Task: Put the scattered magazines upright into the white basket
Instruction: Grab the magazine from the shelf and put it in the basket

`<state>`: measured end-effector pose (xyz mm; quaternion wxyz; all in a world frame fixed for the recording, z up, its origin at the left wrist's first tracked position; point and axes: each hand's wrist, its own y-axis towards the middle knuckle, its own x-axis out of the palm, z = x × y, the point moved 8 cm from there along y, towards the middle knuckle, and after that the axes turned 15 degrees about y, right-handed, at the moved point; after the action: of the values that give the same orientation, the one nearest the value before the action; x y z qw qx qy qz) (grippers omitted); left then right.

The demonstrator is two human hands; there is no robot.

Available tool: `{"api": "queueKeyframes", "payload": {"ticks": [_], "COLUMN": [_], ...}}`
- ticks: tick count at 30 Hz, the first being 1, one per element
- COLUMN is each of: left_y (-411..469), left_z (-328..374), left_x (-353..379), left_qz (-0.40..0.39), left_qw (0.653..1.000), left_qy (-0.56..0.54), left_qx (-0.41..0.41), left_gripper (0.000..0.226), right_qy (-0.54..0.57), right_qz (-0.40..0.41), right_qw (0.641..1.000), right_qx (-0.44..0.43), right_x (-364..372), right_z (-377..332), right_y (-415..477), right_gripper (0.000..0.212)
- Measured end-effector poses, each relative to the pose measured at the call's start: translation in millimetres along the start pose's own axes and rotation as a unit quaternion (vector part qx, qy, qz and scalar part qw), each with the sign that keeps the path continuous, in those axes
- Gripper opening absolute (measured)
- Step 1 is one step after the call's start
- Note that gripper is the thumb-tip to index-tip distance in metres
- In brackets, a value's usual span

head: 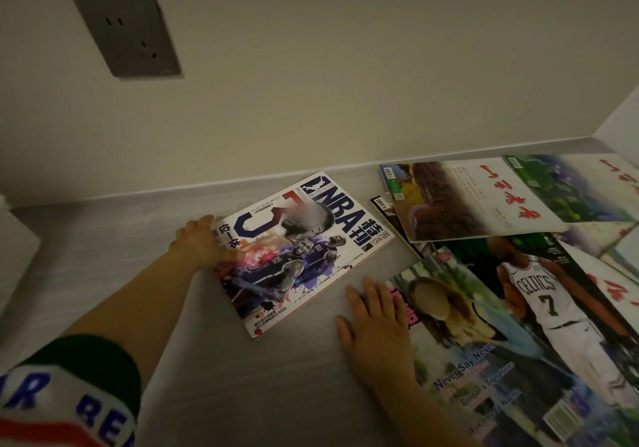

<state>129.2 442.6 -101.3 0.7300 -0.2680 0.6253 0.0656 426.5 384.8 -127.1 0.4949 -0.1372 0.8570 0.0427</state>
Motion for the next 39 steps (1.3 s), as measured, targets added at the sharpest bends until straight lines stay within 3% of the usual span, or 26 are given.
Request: {"api": "queueKeyframes", "payload": {"ticks": [3, 7, 11, 13, 19, 25, 28, 30, 32, 35, 39], "left_y": [0, -10, -42, -64, -120, -174, -200, -214, -224, -236, -246], "left_z": [-2, 6, 14, 11, -19, -33, -42, -49, -55, -62, -83], "left_x": [1, -5, -18, -14, -1, -8, -13, -16, -20, -27, -39], "left_qz": [-0.028, -0.037, 0.063, 0.121, 0.186, 0.227, 0.249, 0.258, 0.26, 0.255, 0.261], "left_qw": [0.999, 0.999, 0.994, 0.988, 0.967, 0.893, 0.852, 0.833, 0.817, 0.804, 0.802], "left_qy": [0.035, 0.036, 0.086, 0.078, -0.166, -0.387, -0.461, -0.488, -0.515, -0.538, -0.538], "left_qx": [-0.009, 0.003, 0.029, 0.05, 0.051, 0.027, 0.015, 0.008, 0.003, 0.008, 0.013], "left_gripper": [0.092, 0.067, 0.023, 0.019, 0.028, 0.021, 0.022, 0.024, 0.028, 0.038, 0.038], "right_qy": [0.003, 0.013, 0.007, 0.01, 0.018, 0.0, 0.087, 0.241, 0.412, 0.507, 0.601], "right_qz": [-0.004, -0.009, -0.001, 0.002, -0.001, -0.013, 0.015, 0.032, 0.004, -0.055, -0.048], "right_qw": [1.0, 1.0, 1.0, 1.0, 1.0, 1.0, 0.995, 0.966, 0.902, 0.848, 0.785], "right_qx": [0.001, 0.002, 0.004, 0.003, 0.007, 0.011, 0.041, 0.089, 0.127, 0.146, 0.146], "right_x": [-1, -1, -4, -6, -7, -8, -18, -29, -32, -32, -35], "right_z": [0, 0, 1, -1, -4, -7, -7, -13, -34, -68, -95], "right_y": [-1, 0, 0, -1, -4, -6, -6, -5, -1, 9, 15], "right_gripper": [0.056, 0.055, 0.055, 0.055, 0.054, 0.049, 0.047, 0.046, 0.038, 0.03, 0.013]}}
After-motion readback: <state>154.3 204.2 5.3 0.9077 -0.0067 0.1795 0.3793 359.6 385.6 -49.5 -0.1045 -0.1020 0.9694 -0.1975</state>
